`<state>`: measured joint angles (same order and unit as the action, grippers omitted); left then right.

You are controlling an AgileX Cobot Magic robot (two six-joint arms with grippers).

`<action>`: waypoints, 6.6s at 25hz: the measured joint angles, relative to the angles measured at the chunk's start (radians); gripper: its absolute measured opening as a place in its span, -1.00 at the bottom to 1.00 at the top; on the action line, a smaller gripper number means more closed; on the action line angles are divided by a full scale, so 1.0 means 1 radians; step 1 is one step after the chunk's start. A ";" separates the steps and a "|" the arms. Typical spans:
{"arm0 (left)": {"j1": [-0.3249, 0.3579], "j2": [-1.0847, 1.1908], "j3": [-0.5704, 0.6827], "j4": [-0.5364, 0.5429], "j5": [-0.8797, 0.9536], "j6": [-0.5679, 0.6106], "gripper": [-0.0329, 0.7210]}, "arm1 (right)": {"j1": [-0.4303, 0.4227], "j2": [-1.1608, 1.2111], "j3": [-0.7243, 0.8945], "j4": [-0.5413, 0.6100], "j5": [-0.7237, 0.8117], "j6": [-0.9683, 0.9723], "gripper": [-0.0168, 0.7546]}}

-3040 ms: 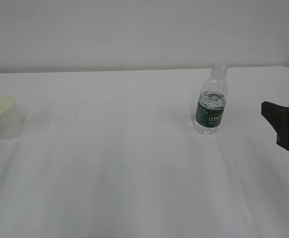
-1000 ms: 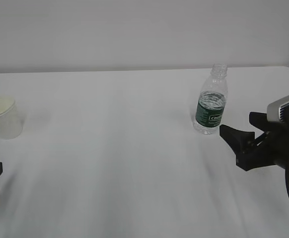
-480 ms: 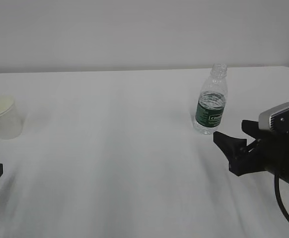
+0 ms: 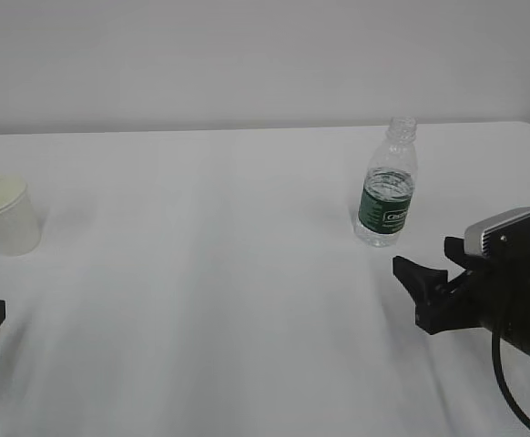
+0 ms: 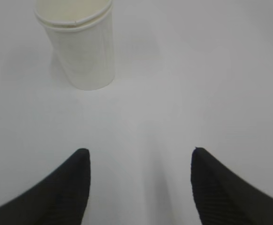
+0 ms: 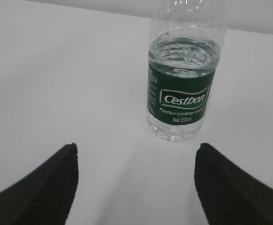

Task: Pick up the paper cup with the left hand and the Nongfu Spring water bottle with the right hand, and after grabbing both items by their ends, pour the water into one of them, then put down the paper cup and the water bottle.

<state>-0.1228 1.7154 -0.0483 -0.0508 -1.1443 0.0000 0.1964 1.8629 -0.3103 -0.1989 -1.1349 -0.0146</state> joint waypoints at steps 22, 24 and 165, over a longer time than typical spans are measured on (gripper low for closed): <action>0.000 0.000 -0.016 0.030 -0.002 0.000 0.37 | 0.000 0.028 -0.006 0.072 -0.006 -0.046 0.58; 0.000 0.000 -0.020 0.035 -0.002 0.000 0.37 | 0.000 0.041 -0.008 0.072 -0.008 -0.046 0.58; 0.000 0.000 -0.074 -0.053 -0.004 0.050 0.33 | 0.000 0.267 -0.512 -0.012 0.124 0.008 0.15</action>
<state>-0.1228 1.7154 -0.1220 -0.1034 -1.1480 0.0498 0.1964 2.1299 -0.8225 -0.2106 -1.0108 -0.0070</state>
